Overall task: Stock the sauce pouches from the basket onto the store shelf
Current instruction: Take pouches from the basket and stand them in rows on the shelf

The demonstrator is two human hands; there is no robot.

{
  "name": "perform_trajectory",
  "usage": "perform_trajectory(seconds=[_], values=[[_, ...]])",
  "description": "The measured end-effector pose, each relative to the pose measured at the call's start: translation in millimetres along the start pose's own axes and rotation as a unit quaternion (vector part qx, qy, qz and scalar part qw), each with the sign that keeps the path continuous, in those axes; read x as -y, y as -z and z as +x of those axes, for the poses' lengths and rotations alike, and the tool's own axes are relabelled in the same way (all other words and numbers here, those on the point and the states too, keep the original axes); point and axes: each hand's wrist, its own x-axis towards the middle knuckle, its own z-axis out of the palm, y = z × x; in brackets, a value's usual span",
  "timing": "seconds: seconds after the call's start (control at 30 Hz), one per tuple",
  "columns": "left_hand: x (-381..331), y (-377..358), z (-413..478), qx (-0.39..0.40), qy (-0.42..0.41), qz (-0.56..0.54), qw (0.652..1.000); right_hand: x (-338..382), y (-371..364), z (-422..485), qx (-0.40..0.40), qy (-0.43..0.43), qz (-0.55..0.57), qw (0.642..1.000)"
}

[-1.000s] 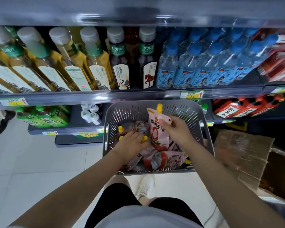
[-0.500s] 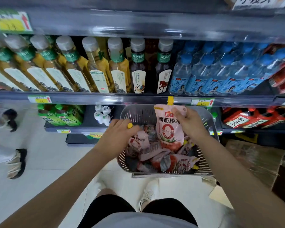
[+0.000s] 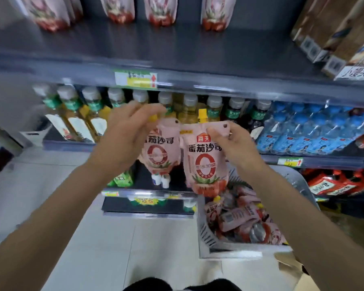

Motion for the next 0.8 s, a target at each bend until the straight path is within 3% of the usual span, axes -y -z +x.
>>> perform_trajectory(seconds=[0.23, 0.37, 0.67, 0.8], values=[[75, 127, 18, -0.075, -0.056, 0.050, 0.994, 109, -109, 22, -0.049, 0.082, 0.073, 0.993], [111, 181, 38, -0.153, -0.038, 0.086, 0.984, 164, -153, 45, -0.050, 0.109, 0.113, 0.986], [179, 242, 130, -0.231, -0.002, 0.021, 0.973, 248, -205, 121, -0.025, 0.182, 0.190, 0.965], [212, 242, 166, -0.207, 0.025, 0.022, 0.978, 269, -219, 162, -0.036, 0.204, 0.190, 0.960]])
